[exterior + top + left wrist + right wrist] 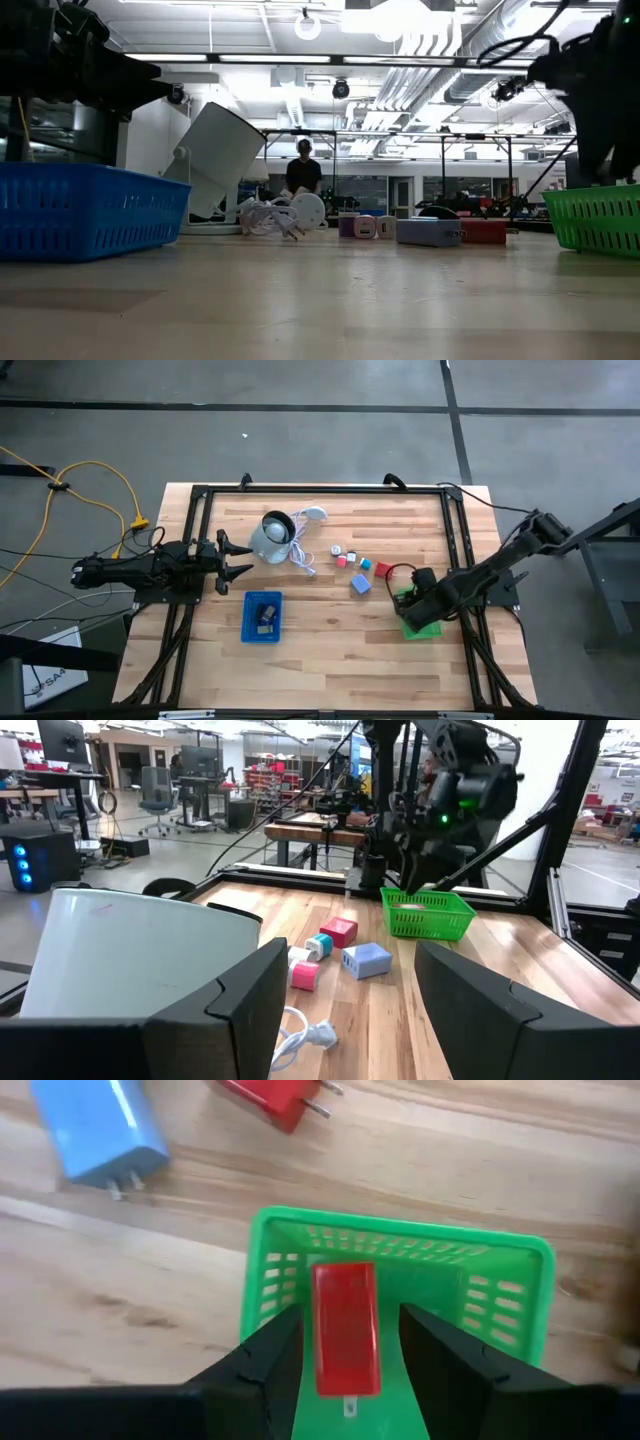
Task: Pick & Place Office items
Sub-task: Put the red charger adapter into the green bin
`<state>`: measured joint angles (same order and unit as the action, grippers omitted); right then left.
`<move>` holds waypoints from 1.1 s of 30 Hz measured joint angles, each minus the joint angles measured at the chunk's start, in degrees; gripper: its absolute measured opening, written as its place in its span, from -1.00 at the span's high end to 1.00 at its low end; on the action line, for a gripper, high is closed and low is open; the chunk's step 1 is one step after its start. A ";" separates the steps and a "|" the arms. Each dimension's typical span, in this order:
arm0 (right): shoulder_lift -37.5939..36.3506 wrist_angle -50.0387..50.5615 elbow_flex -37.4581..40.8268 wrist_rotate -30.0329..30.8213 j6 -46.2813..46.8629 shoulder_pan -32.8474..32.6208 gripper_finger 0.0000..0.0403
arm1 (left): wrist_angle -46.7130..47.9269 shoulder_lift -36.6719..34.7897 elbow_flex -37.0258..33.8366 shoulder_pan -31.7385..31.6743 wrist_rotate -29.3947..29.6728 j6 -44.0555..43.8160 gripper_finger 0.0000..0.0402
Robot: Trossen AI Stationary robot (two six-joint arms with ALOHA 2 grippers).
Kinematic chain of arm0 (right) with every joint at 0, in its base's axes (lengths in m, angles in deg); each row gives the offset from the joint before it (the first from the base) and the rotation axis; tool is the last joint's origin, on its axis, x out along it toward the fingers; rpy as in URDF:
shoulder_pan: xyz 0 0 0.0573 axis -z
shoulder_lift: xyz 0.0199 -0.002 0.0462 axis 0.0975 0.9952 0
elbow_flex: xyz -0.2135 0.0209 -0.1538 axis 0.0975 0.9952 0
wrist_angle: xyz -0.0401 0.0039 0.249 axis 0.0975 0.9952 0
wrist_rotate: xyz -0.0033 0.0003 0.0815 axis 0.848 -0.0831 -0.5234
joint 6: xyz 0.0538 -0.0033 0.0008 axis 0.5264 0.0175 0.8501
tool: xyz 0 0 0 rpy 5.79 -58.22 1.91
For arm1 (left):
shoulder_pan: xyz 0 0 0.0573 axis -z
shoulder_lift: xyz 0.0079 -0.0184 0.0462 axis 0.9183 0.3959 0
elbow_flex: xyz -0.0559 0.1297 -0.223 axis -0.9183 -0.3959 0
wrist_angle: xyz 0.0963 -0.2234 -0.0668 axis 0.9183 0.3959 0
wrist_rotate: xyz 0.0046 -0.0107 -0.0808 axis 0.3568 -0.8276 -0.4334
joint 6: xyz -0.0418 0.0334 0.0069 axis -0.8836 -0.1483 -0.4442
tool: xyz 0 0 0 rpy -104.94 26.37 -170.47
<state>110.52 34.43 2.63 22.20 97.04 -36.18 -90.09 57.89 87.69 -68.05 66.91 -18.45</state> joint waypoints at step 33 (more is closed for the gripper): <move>-6.98 -31.14 -0.01 -3.84 -75.13 26.86 0.22 | 0.02 0.00 0.00 0.00 0.00 0.00 -0.06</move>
<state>103.54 3.30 2.62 18.36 21.91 -9.33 -90.07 57.89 87.69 -68.05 66.91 -18.45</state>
